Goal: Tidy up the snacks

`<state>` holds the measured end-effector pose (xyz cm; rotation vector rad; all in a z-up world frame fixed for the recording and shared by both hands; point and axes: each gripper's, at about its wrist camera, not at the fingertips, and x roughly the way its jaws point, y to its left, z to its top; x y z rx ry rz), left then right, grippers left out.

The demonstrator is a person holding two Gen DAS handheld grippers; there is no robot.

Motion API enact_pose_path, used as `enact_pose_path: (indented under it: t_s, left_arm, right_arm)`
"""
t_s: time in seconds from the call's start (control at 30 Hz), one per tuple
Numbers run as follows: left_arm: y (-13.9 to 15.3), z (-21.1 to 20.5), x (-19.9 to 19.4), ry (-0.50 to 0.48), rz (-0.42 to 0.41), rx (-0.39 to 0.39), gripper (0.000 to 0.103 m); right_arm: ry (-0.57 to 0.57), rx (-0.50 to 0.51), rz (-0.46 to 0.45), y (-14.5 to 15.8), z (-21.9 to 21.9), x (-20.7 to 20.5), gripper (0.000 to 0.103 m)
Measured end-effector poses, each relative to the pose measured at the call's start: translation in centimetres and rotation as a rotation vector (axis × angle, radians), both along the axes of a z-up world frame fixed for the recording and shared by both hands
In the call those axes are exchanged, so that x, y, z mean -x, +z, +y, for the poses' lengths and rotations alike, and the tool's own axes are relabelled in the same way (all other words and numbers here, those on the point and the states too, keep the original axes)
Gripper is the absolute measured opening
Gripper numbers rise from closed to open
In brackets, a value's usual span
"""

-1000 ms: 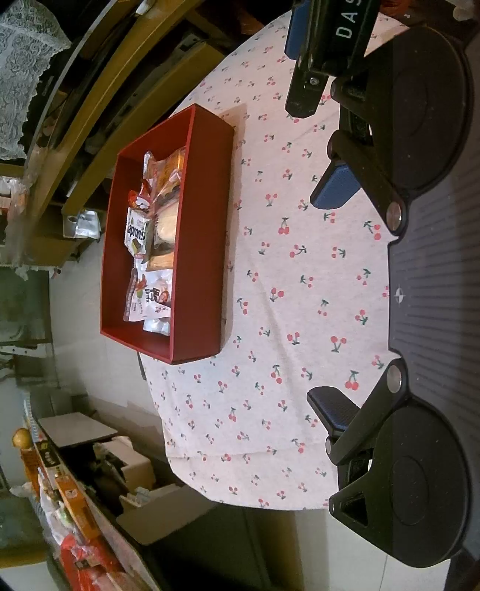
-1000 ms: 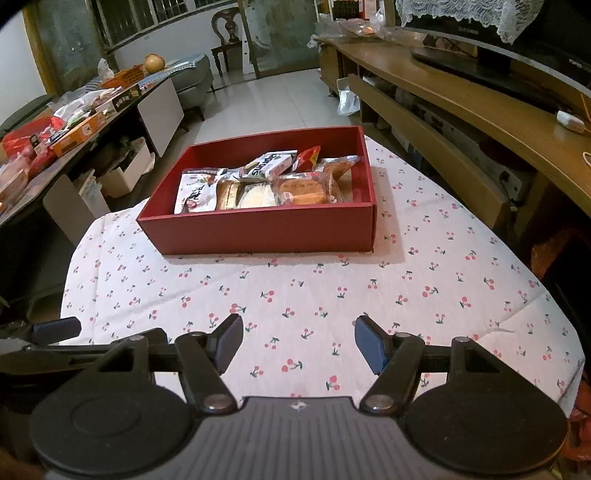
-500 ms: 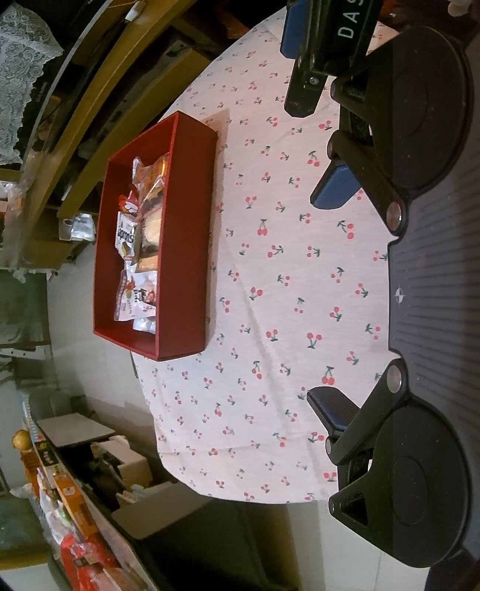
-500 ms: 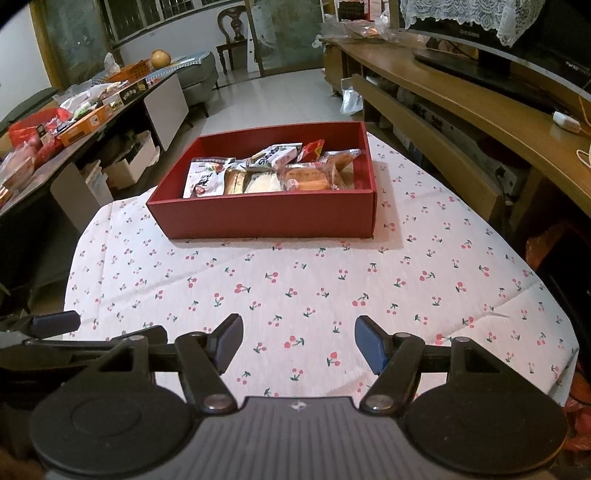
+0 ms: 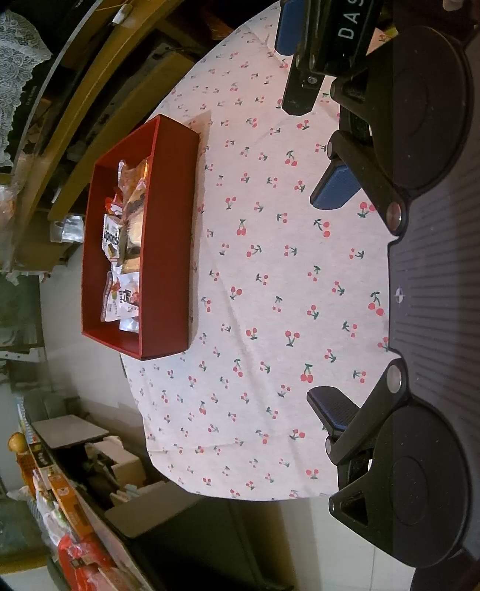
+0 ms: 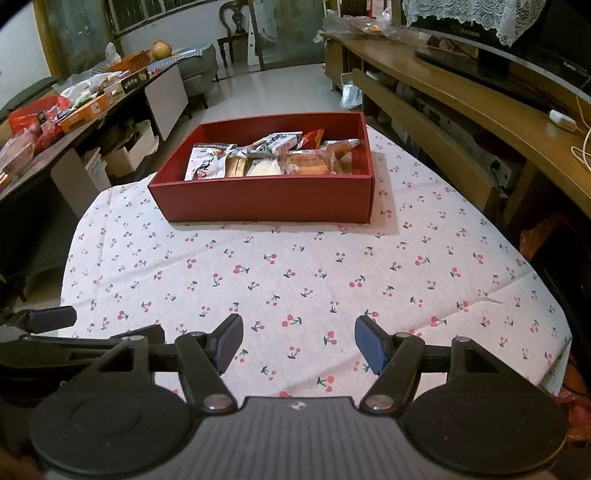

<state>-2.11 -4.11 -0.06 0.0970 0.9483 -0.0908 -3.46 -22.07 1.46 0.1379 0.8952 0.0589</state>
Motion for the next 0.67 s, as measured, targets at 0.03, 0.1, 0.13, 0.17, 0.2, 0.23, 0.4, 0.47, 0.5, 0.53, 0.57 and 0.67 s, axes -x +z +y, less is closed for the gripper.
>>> enact_pose_path:
  t_s: [0.03,0.1,0.13,0.17,0.2,0.23,0.4,0.47,0.5,0.53,0.57,0.67]
  left_arm:
    - [-0.01,0.03,0.06,0.000,0.001,0.000,0.103]
    - [-0.02,0.10,0.10,0.001,0.001,0.002,0.103]
    - [-0.03,0.15,0.16,0.001,0.002,0.003,0.103]
    - [-0.05,0.16,0.20,0.001,0.003,0.003,0.103]
    - [-0.06,0.17,0.23,0.001,0.003,0.003,0.103]
    - [-0.05,0.17,0.22,0.001,0.003,0.003,0.102]
    - [-0.07,0.27,0.38,0.001,0.004,0.006,0.102]
    - [-0.07,0.29,0.62,0.001,0.001,0.005,0.102]
    - [-0.04,0.30,0.70,0.001,-0.001,0.005,0.102]
    - [0.00,0.32,0.73,0.001,-0.002,0.004,0.102]
    - [0.03,0.35,0.72,0.001,-0.002,0.005,0.103]
    - [0.16,0.46,0.68,0.004,-0.002,0.010,0.103]
  right_arm:
    - [0.001,0.001,0.001,0.00,0.01,0.03,0.077]
    - [0.001,0.002,0.000,0.00,0.03,0.15,0.077]
    - [0.002,0.002,0.000,0.02,0.06,0.20,0.077]
    - [0.002,0.003,0.000,0.03,0.09,0.24,0.077]
    - [0.002,0.004,0.001,0.02,0.11,0.27,0.077]
    - [0.003,0.004,0.001,0.01,0.14,0.31,0.077]
    - [0.004,0.005,0.001,0.05,0.16,0.33,0.077]
    - [0.005,0.005,-0.001,0.06,0.20,0.40,0.077]
    - [0.005,0.004,-0.002,0.06,0.24,0.48,0.077]
    - [0.005,0.003,-0.004,0.06,0.28,0.60,0.077]
    - [0.006,0.002,-0.005,0.08,0.28,0.66,0.077]
    - [0.007,-0.003,-0.008,0.15,0.24,0.80,0.077]
